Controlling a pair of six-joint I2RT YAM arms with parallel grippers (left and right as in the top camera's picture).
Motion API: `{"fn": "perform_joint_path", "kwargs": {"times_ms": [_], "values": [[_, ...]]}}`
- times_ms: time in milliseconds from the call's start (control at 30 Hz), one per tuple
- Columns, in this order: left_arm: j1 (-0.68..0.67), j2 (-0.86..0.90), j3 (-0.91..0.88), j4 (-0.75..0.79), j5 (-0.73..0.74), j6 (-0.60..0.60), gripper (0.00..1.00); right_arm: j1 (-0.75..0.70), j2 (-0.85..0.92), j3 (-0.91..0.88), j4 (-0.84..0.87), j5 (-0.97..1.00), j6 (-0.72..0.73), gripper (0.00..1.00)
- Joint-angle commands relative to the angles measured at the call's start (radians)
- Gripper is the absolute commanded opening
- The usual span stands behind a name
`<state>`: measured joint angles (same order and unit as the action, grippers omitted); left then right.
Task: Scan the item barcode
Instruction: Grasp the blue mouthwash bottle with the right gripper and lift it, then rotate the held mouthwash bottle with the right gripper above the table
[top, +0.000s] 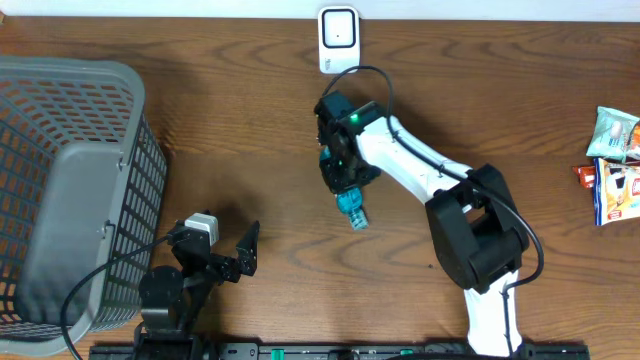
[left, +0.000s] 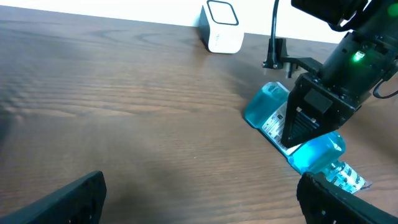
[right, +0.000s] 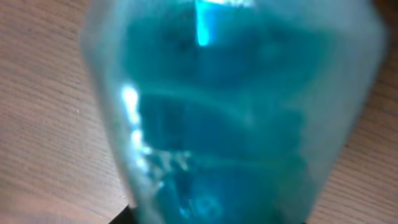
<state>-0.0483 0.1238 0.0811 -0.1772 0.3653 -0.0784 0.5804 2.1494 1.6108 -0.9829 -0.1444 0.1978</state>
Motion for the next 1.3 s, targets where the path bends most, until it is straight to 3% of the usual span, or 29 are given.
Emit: {"fn": "perform_joint_path", "kwargs": {"times_ms": [0,167,367,567,900,1033,1267], "values": [[0.003,0.0,-0.014,-0.027,0.012,0.002,0.98,-0.004,0.028,-0.017,-0.004,-0.023,-0.044,0.18],[0.003,0.0,-0.014,-0.027,0.012,0.002,0.98,-0.003,0.027,-0.016,0.003,-0.023,-0.048,0.06],[0.003,0.0,-0.014,-0.027,0.012,0.002,0.98,-0.004,0.027,-0.013,0.018,-0.023,-0.084,0.01],[0.003,0.0,-0.014,-0.027,0.012,0.002,0.98,-0.017,0.015,0.026,-0.005,0.035,-0.112,0.01],[0.003,0.0,-0.014,-0.027,0.012,0.002,0.98,-0.041,0.009,0.075,-0.046,0.03,-0.29,0.01],[0.003,0.0,-0.014,-0.027,0.012,0.002,0.98,-0.054,0.009,0.075,-0.046,-0.039,-0.328,0.01],[0.003,0.0,-0.014,-0.027,0.012,0.002,0.98,-0.115,0.009,0.075,-0.049,-0.351,-0.49,0.01]]}}
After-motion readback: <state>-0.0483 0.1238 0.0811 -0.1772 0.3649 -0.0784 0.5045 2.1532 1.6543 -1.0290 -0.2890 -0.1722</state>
